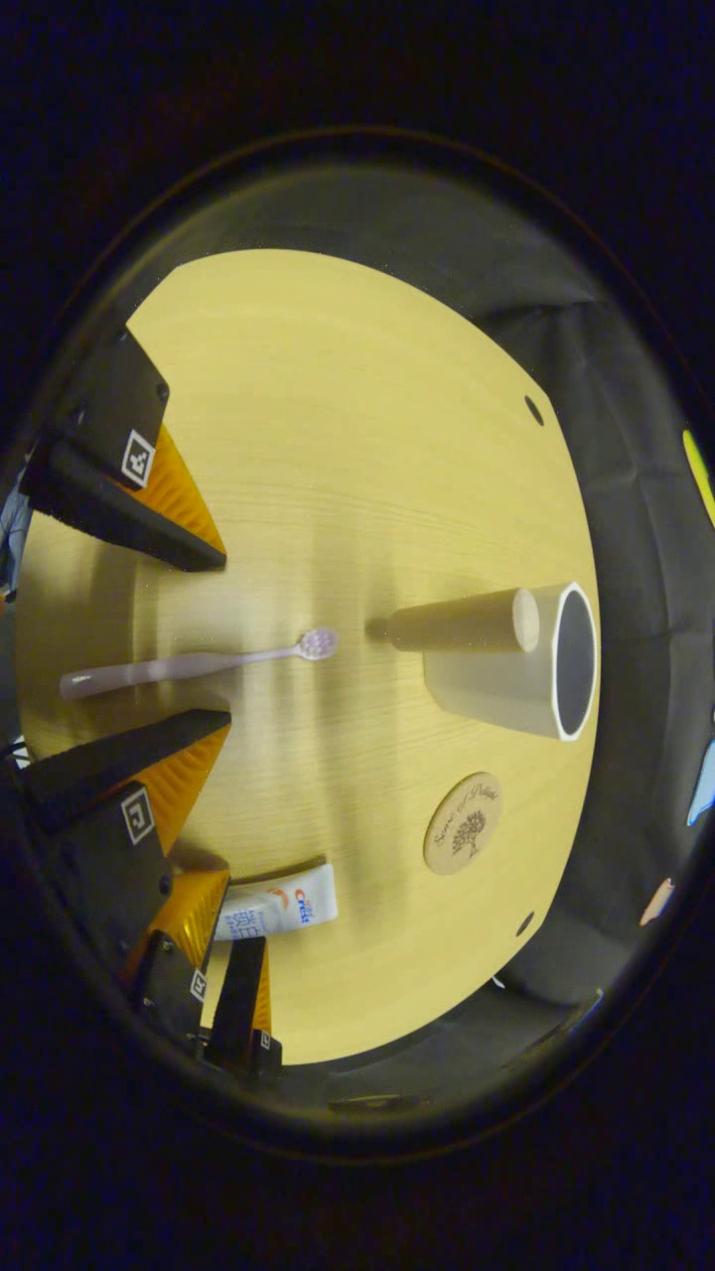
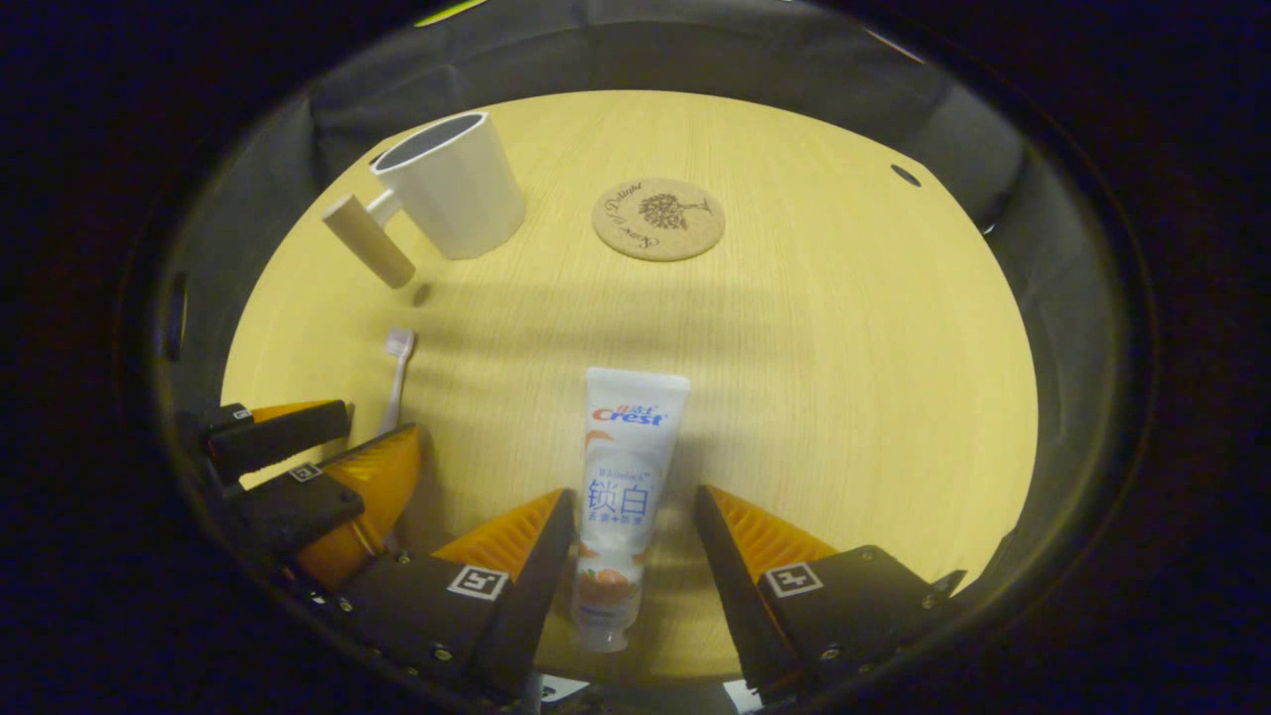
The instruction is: Put the toothbrush and toothpaste on the desktop into the cup, then pick up the cup and place it on the coaster on the desktop.
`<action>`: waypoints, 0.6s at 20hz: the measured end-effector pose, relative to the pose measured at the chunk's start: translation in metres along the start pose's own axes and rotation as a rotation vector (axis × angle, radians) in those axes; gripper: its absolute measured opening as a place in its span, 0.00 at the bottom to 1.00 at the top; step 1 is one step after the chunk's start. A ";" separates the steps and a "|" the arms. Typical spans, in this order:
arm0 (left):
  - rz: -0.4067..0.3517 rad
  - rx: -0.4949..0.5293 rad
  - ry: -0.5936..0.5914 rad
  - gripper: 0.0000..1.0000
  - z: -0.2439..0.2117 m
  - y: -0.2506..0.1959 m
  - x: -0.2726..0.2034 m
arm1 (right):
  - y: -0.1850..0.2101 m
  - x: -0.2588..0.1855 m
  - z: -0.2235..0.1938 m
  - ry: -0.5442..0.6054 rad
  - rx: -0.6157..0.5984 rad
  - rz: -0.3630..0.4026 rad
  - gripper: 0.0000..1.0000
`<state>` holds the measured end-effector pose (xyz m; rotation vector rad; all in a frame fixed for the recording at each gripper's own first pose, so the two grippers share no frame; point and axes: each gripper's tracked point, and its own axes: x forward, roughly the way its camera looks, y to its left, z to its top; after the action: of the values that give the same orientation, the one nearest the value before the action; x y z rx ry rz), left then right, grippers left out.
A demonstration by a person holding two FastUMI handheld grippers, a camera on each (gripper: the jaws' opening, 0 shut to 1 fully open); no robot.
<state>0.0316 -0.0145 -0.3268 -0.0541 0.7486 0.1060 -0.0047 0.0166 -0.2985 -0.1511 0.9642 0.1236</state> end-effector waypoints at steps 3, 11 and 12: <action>-0.003 0.011 -0.028 0.84 0.007 -0.003 0.002 | -0.001 0.000 0.002 0.009 0.031 -0.008 0.53; 0.036 0.009 -0.052 0.13 0.013 0.003 0.007 | -0.002 -0.005 0.003 0.034 0.066 0.000 0.14; 0.037 0.014 -0.050 0.12 0.013 0.004 0.005 | -0.002 0.000 0.000 0.050 0.070 0.010 0.14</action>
<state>0.0437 -0.0089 -0.3210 -0.0238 0.7007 0.1372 -0.0043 0.0148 -0.2981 -0.0852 1.0178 0.0959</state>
